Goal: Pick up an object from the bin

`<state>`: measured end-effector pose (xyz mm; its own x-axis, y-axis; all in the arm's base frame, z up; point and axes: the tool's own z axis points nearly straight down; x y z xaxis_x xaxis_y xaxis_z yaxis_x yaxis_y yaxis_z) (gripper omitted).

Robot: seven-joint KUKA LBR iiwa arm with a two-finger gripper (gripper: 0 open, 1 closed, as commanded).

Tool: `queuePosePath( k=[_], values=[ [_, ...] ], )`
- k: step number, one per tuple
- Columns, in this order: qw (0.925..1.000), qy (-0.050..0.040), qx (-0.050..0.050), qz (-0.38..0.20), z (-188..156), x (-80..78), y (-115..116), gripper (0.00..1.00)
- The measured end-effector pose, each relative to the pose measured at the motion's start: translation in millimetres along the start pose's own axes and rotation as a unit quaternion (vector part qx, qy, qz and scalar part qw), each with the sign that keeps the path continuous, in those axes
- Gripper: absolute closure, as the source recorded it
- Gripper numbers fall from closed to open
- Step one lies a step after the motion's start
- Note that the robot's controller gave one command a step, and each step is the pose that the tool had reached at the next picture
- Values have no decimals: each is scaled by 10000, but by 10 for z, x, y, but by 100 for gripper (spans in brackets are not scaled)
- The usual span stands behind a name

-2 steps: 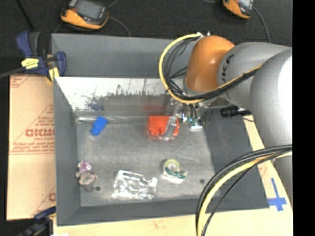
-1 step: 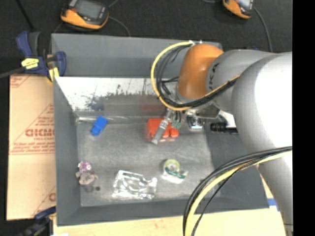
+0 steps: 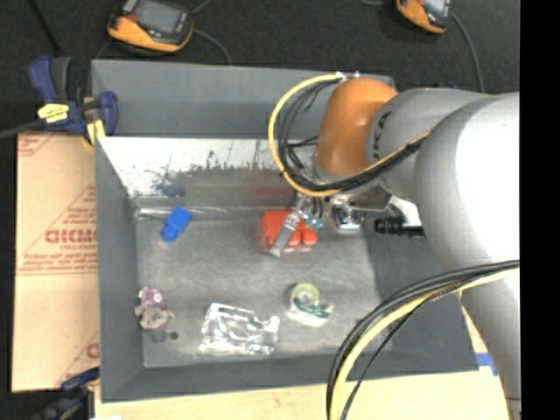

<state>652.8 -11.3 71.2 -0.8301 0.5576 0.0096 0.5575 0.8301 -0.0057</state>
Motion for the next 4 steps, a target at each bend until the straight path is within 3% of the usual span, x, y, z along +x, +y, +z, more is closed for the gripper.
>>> queuePosePath(
  k=[1, 2, 4],
  values=[
    [10000, -30, -9, -8, -11, -20, 0, 100],
    [10000, -89, -41, -14, -300, -41, -3, 100],
    [9999, -87, -49, -52, -1207, -80, 2, 100]
  ],
)
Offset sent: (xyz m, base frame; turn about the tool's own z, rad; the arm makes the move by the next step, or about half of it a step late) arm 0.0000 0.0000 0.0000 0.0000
